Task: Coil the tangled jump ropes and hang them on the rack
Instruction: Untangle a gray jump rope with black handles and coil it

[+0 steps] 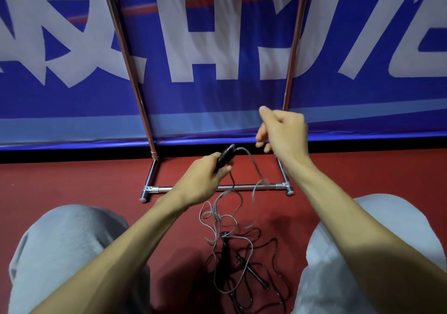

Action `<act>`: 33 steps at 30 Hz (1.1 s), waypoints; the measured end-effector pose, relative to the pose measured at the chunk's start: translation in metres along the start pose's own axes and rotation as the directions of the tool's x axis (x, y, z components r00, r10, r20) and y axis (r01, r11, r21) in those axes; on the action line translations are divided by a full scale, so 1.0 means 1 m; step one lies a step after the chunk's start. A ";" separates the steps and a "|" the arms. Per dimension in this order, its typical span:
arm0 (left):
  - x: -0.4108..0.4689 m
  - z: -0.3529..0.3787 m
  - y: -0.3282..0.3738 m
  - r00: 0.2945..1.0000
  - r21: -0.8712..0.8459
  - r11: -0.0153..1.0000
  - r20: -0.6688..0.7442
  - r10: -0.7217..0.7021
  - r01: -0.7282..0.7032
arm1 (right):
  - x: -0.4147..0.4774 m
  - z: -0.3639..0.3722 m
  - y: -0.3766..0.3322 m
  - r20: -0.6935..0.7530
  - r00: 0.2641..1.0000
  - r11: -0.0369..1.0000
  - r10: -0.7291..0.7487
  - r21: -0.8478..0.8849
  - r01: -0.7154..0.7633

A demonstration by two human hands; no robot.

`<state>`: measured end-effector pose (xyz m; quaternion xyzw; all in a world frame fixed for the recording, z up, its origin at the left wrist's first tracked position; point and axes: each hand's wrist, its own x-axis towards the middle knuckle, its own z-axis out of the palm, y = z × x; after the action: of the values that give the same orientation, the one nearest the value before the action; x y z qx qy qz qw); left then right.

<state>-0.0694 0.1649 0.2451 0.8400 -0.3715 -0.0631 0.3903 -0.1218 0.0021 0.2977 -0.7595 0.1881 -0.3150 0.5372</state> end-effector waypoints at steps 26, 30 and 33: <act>-0.005 0.001 0.015 0.997 0.028 0.997 -0.031 -0.077 0.078 | -0.003 0.004 0.004 0.425 0.876 0.946 0.229 0.116 -0.303; -0.006 -0.001 0.015 0.994 -0.023 0.995 -0.049 -0.101 0.100 | 0.001 -0.002 0.004 0.257 0.941 0.935 0.219 0.220 -0.278; -0.007 -0.005 0.018 0.994 -0.046 0.997 -0.088 -0.071 0.068 | 0.001 -0.002 0.004 0.180 0.968 0.943 0.176 0.251 -0.218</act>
<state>-0.0826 0.1648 0.2595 0.8459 -0.3228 -0.0470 0.4219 -0.1223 -0.0009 0.2947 -0.6790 0.1765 -0.2219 0.6771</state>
